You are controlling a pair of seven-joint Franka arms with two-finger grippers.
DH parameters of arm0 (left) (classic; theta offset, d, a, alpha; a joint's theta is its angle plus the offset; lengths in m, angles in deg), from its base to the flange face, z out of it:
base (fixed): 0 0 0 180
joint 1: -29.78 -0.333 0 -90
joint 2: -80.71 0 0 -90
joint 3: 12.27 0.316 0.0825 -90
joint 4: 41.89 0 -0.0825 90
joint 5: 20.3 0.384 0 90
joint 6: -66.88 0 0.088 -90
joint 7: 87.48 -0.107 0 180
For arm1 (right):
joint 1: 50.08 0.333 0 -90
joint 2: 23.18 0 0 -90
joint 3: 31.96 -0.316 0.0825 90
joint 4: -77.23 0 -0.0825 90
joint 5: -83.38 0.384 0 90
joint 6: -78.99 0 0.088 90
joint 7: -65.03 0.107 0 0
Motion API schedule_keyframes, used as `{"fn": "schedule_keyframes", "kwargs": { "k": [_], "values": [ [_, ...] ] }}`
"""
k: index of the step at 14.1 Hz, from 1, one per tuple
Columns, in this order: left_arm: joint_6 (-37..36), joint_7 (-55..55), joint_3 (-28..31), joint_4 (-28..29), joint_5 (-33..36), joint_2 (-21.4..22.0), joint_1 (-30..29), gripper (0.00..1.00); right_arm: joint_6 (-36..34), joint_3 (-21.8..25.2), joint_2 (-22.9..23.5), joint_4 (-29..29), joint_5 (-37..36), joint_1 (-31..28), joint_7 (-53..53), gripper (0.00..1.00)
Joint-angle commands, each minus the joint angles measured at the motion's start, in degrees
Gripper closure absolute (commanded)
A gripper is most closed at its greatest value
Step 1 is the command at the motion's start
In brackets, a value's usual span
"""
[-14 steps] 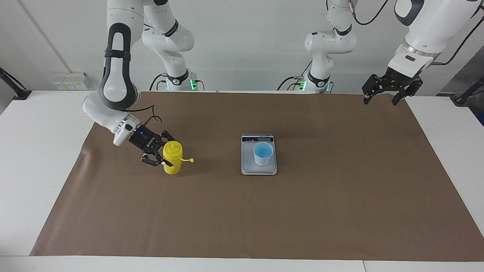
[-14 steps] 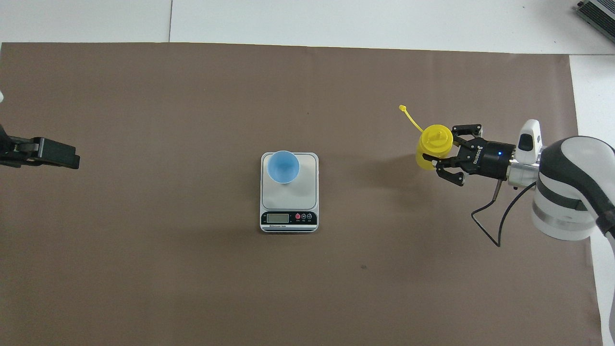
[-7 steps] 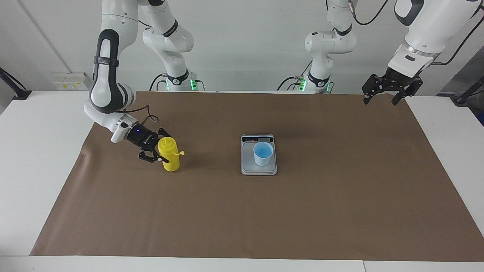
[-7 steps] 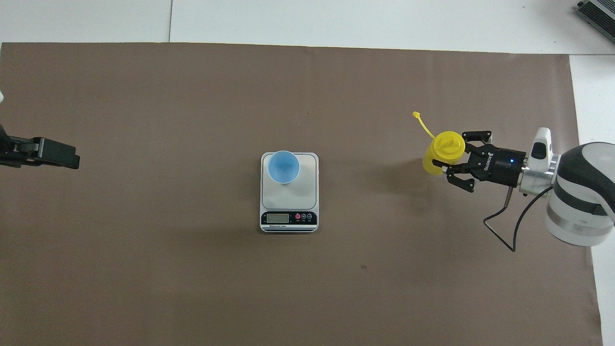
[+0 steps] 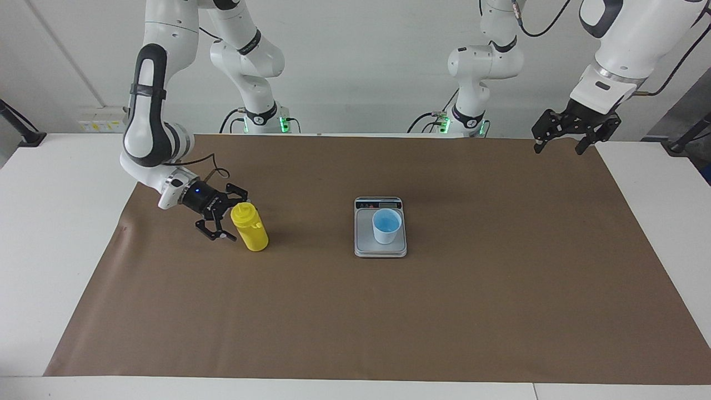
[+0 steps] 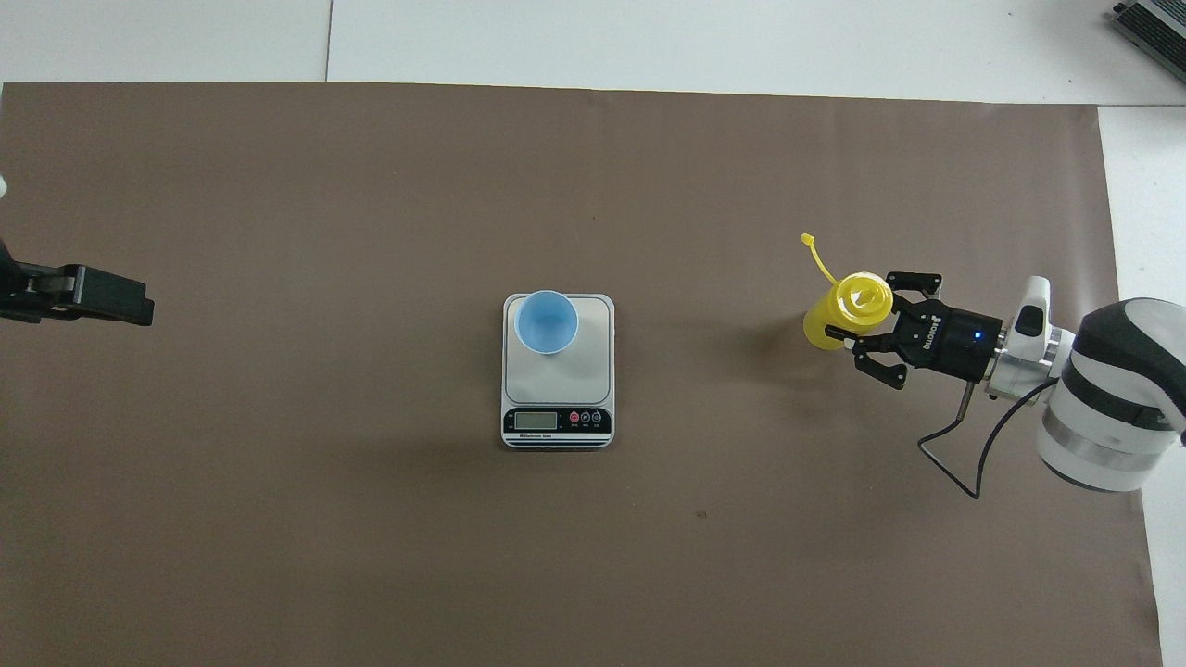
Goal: Pour seasoning into cup on scale with both arms
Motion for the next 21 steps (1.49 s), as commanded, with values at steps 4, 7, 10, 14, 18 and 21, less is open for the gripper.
{"fn": "schedule_keyframes", "kwargs": {
  "k": [4,7,10,14,18,21],
  "values": [
    [-0.5,0.5,-0.1,1.3,0.4,1.5,-0.4,0.00,-0.4,0.0,-4.4,0.0,-17.3,-4.0,-0.2,0.00],
    [0.1,0.0,-0.2,0.9,0.4,1.1,-0.4,0.00,-0.4,0.6,-6.4,-2.9,-28.8,-4.5,6.4,0.00],
    [0.9,-0.2,-3.9,-0.5,0.6,0.1,-4.5,0.00,-0.5,0.6,-8.1,-7.5,-37.6,-6.1,19.6,0.00],
    [1.5,-0.2,-5.0,-0.4,0.4,-0.3,-5.3,0.00,-0.2,-0.4,-12.3,-11.2,-47.2,-4.9,45.3,0.00],
    [1.1,-0.2,-5.0,-0.4,0.3,-0.1,-5.7,0.00,-0.6,-1.4,-15.5,-17.6,-65.8,6.1,83.2,0.00],
    [0.9,0.0,-5.0,1.6,0.3,1.5,-4.9,0.00,-3.2,-1.4,-15.1,-22.7,-76.8,13.2,107.3,0.00]
  ]
}}
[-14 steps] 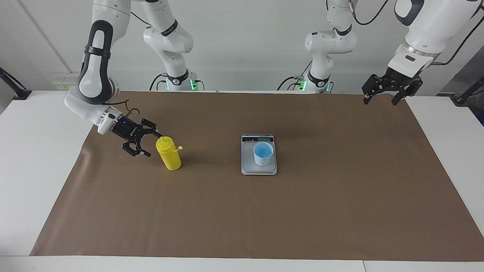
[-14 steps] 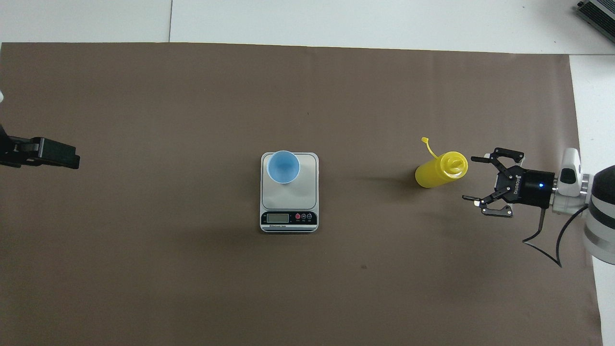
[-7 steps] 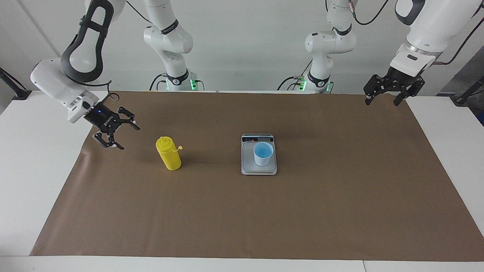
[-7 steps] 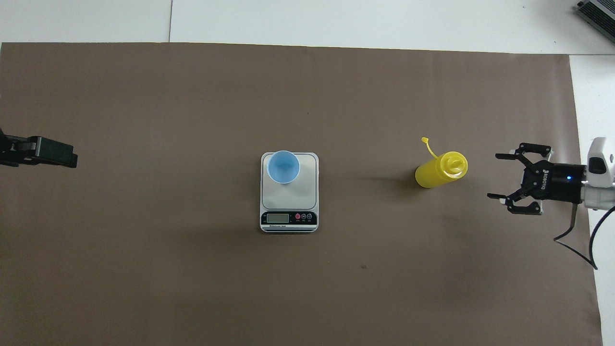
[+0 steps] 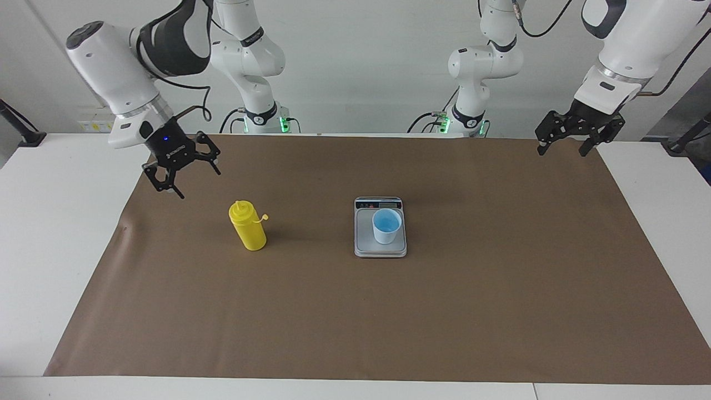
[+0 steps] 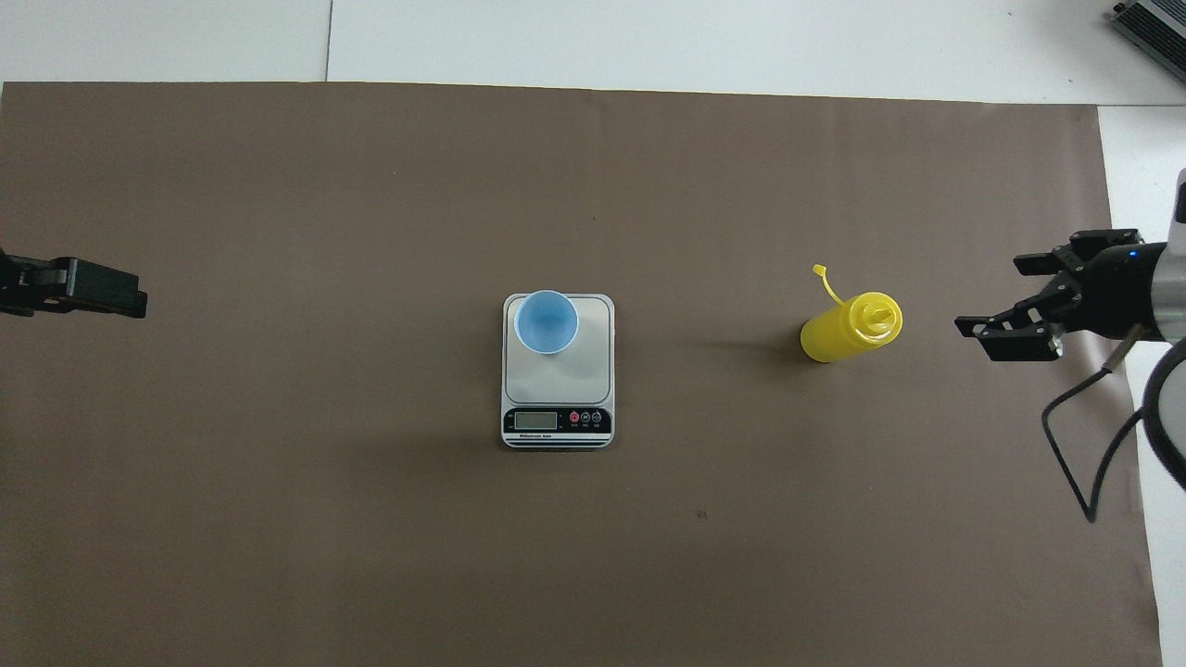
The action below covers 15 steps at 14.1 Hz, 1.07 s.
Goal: Pour seasoning into cup on scale with both arms
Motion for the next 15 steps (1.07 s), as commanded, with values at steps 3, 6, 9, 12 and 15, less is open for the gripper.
{"fn": "schedule_keyframes", "kwargs": {
  "k": [3,6,9,12,15],
  "values": [
    [-0.1,0.1,-0.2,1.5,0.3,1.5,-1.2,0.00,-10.9,0.0,2.2,-10.6,-8.3,4.1,28.6,0.00],
    [-0.1,0.1,0.0,1.5,0.3,1.5,-2.5,0.00,-20.4,0.0,5.1,-19.2,-12.5,3.9,29.9,0.00],
    [-0.1,0.2,0.0,1.5,0.3,1.5,-2.5,0.00,-25.5,0.1,5.5,-22.1,-11.5,2.8,33.5,0.00],
    [-0.1,0.2,0.0,1.5,0.3,1.5,-2.5,0.00,-26.8,0.1,5.3,-21.8,-11.7,3.7,40.6,0.00],
    [-0.1,0.2,0.0,1.5,0.3,1.6,-2.5,0.00,-26.8,0.1,3.0,-17.2,-11.6,3.8,40.9,0.00]
  ]
}}
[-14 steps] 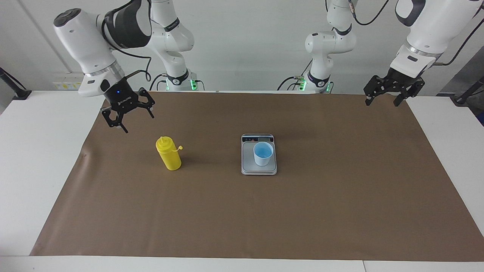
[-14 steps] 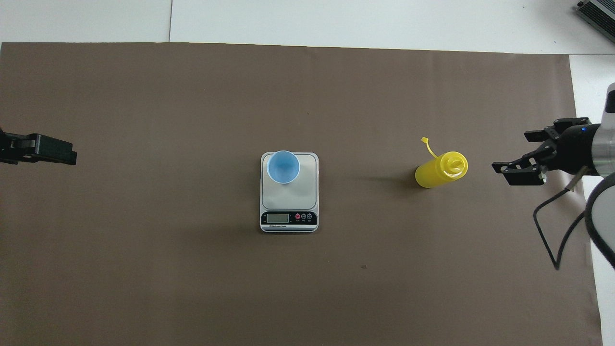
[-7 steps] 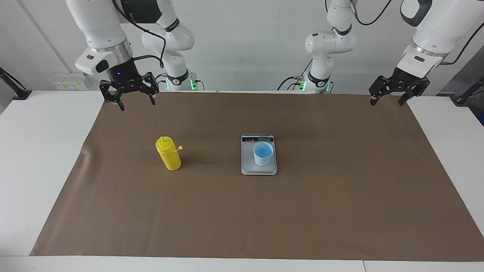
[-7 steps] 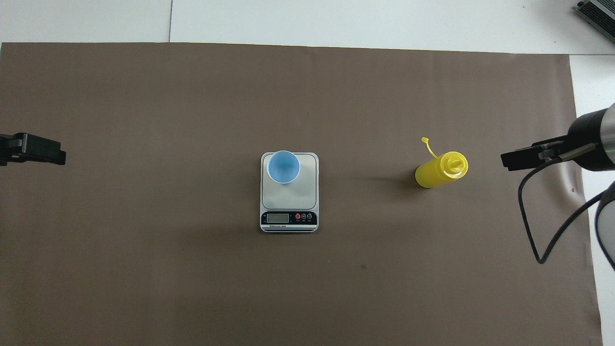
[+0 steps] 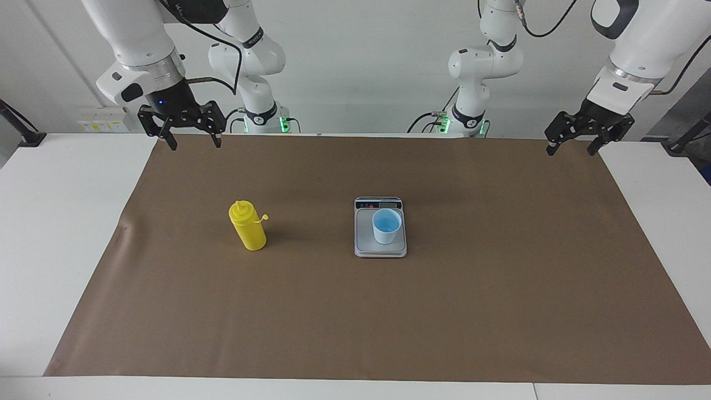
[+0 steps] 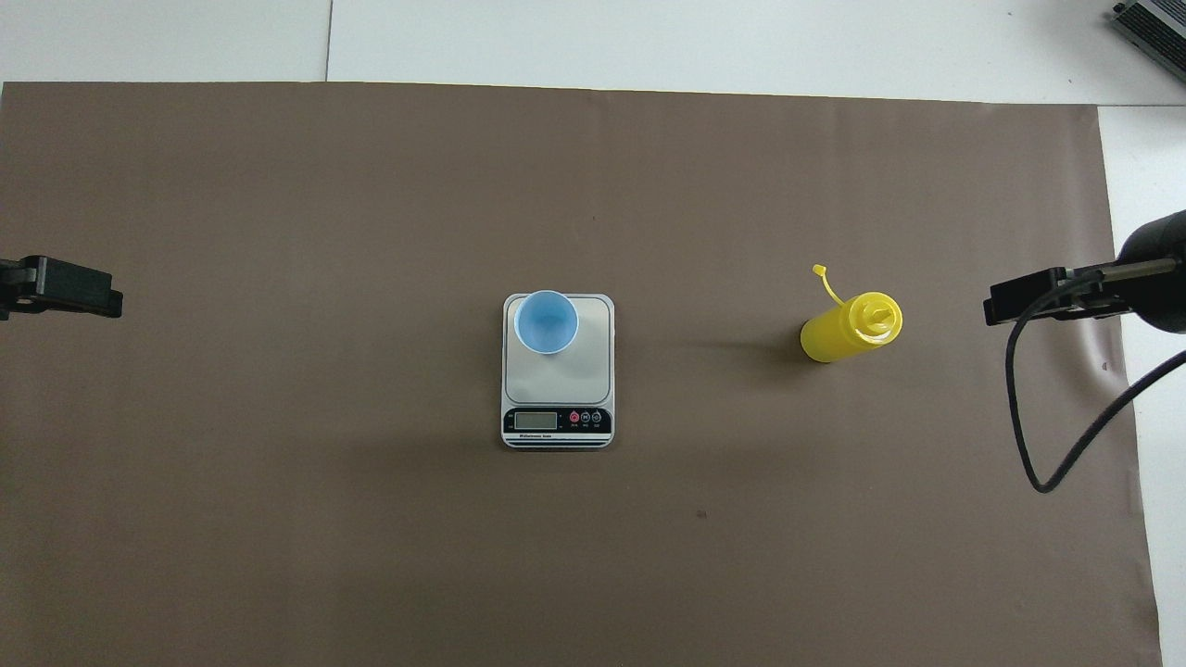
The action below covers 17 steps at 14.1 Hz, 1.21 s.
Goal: Pour seasoning into cup on scale with both arms
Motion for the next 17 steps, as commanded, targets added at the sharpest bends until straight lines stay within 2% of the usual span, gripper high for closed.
{"fn": "schedule_keyframes", "kwargs": {
  "k": [1,10,13,17],
  "values": [
    [-0.1,0.2,-0.3,1.5,0.3,1.4,-0.3,0.00,-0.4,-0.1,-1.7,3.3,-0.7,-0.5,1.1,0.00],
    [-0.1,0.2,-0.3,1.5,0.3,1.4,-0.3,0.00,0.2,0.3,-1.8,3.4,-0.7,-0.9,1.0,0.00],
    [-0.1,0.2,-0.3,1.5,0.3,1.4,-0.3,0.00,4.6,0.4,-1.8,4.3,-1.7,-0.5,5.2,0.00],
    [-0.1,0.2,-0.3,1.5,0.3,1.4,-0.3,0.00,6.0,0.4,-1.7,4.5,-1.9,0.0,7.9,0.00]
  ]
}}
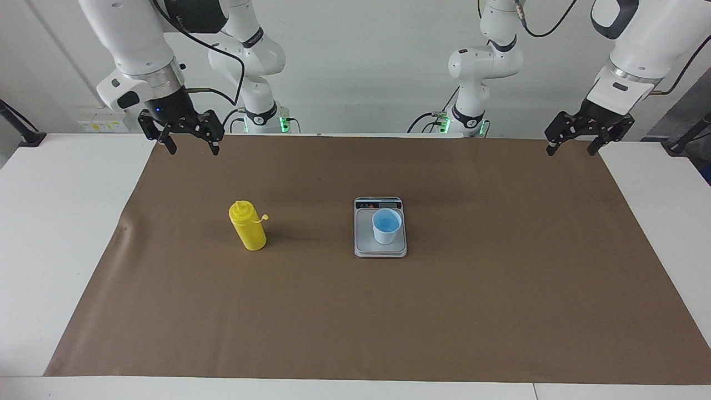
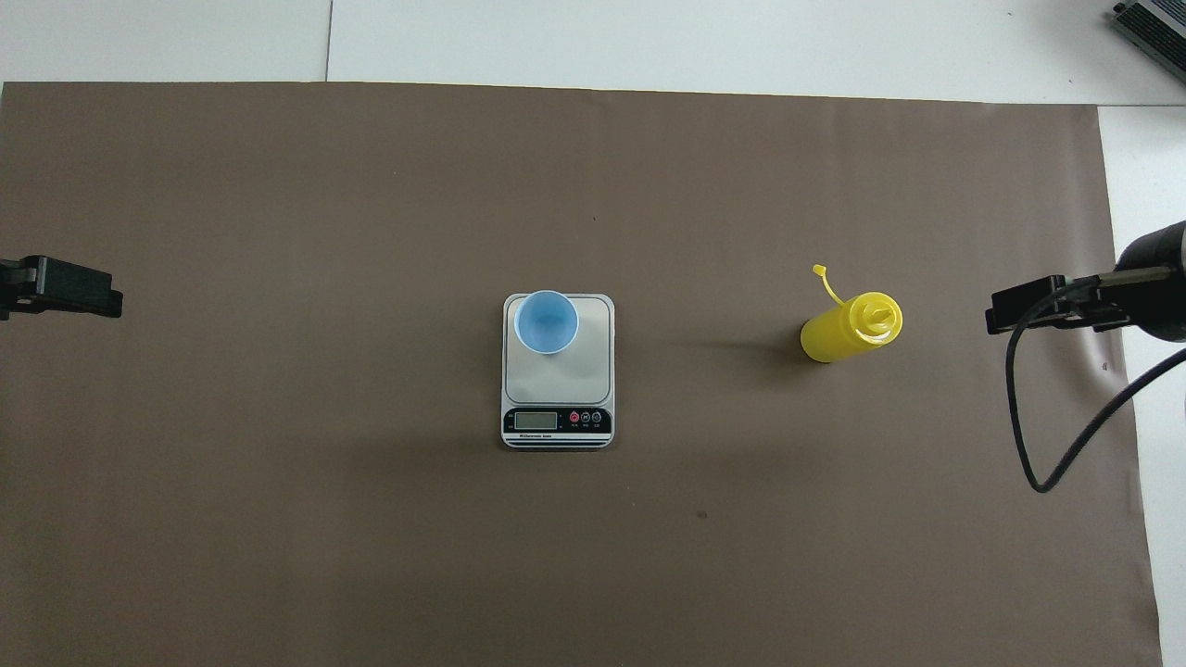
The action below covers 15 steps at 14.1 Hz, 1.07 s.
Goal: Pour seasoning into cup on scale with both arms
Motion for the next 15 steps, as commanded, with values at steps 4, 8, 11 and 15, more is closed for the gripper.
{"fn": "schedule_keyframes", "kwargs": {
  "k": [4,8,11,15],
  "values": [
    [-0.1,0.2,-0.3,1.5,0.3,1.4,-0.3,0.00,0.9,-0.2,-1.4,1.9,-1.4,0.4,2.4,0.00],
    [-0.1,0.2,-0.3,1.5,0.3,1.4,-0.3,0.00,1.2,-0.3,-1.3,1.8,-1.2,0.3,2.0,0.00],
    [-0.1,0.2,-0.3,1.5,0.3,1.4,-0.3,0.00,0.7,-0.3,-1.3,1.8,-0.6,0.0,2.1,0.00],
    [-0.1,0.2,-0.3,1.5,0.3,1.4,-0.3,0.00,0.7,-0.3,-1.3,1.8,-0.5,-0.4,2.1,0.00]
  ]
}}
